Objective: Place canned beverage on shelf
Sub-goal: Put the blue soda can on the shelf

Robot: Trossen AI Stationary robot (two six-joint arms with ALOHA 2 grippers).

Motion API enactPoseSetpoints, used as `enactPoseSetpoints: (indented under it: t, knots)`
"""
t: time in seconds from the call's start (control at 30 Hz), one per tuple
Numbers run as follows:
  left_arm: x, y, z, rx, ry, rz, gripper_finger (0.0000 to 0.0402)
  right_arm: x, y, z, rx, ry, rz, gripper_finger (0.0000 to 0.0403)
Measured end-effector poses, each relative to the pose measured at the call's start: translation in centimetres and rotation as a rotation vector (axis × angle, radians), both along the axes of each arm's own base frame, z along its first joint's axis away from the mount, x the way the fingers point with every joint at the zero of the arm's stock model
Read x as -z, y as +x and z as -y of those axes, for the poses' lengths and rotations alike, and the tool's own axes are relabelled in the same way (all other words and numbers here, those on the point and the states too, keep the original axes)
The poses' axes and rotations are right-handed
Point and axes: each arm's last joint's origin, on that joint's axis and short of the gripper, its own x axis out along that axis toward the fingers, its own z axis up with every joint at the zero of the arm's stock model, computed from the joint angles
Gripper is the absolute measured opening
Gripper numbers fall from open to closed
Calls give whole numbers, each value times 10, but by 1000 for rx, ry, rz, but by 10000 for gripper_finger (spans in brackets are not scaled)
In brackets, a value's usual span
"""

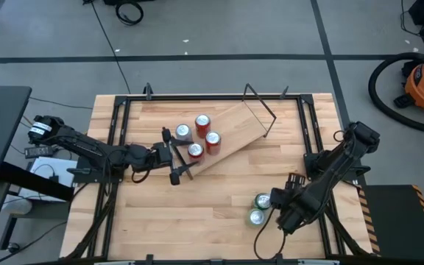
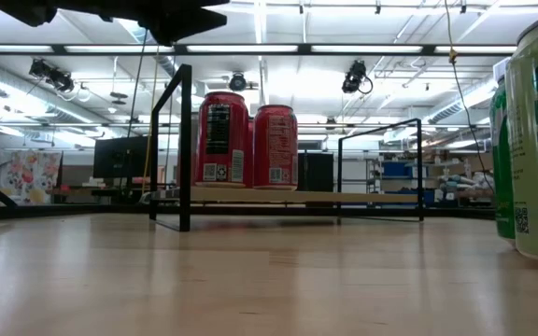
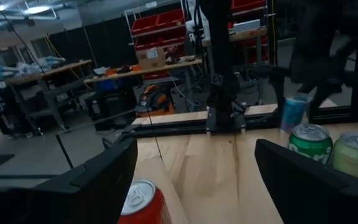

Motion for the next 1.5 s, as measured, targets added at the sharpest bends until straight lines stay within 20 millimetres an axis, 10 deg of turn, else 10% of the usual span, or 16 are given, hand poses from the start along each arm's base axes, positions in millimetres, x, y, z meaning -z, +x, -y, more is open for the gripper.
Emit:
enactPoseSetpoints:
  t: [0.6,1.5]
  knots:
    - [5,-7,26,124,-54,-36,336,-32,43,85,-140,-162,180,258]
    - [6,-11,37,174,-152,-39,336,-85,115,264,-87,-187,386,258]
